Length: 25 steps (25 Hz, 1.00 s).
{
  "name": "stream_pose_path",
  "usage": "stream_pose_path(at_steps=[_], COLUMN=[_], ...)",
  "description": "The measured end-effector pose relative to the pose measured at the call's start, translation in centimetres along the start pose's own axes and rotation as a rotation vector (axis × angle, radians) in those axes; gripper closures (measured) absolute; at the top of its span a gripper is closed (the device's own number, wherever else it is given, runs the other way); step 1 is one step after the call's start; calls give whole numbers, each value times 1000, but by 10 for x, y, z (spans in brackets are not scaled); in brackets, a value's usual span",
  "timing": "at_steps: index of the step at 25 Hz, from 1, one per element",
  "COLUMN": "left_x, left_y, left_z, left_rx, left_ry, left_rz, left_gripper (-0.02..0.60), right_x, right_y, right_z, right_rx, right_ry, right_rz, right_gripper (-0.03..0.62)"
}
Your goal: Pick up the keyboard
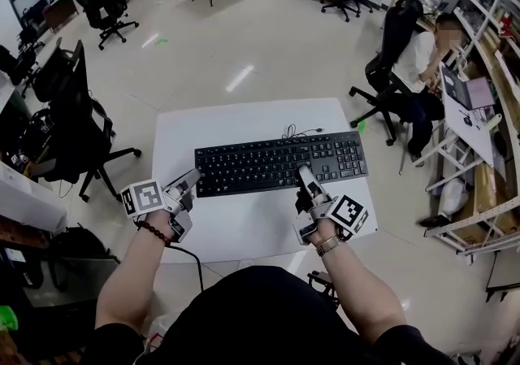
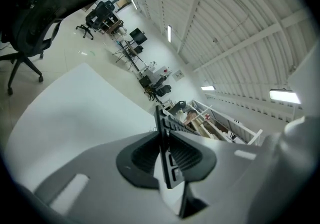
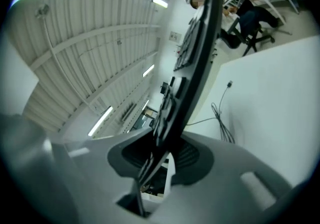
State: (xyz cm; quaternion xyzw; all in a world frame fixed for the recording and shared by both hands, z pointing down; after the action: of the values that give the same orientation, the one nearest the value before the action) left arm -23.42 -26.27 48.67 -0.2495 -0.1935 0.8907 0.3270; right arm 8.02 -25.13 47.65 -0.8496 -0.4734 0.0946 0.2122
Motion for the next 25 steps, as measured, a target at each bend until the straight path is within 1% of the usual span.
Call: stream_pose_path(at_steps=[4,7,10,11,15,19,22,25], left_x=[3,6,8,9,8,8,8,9], left_y=[0,-1,2,2,6,9,8,11], left_z=[-11,-17,-21,-22,-25,-27,-24,-23], left_rx=[-4,-6,-34,-44,-22,-29,-30,-67], left_ry=[-36,-51,-57,-59,-82,-86,-89,-77], left_rz=[-20,-29,-42,-45,-56,-62,-63,-64], left_gripper=[514,512,514,514,513,514,513,512], right_x=[4,9,9,8,7,4,6,6], right_y=[10,13,16,17,20,22,19,18], right_z=[23,33,42,43,48,54,51,51], right_rx=[62,99,128,134,142,164,160,162], right_ry=[30,24,51,59,61,76,69,68], right_rz=[5,5,6,7,2,5,1,0], right_gripper=[493,493,493,493,491,491,491,491])
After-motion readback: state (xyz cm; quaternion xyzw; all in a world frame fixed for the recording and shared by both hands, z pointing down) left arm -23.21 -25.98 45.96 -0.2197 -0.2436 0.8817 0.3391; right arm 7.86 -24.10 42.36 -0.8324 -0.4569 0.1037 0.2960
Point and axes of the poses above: the fingertips, and each gripper's own axes: x backward along the fingers, z to its left, y out of its top, the point moved 3 cm from there along x, backward along the fingers, and after that the axes turned 5 degrees about y, right-handed, at the moved point
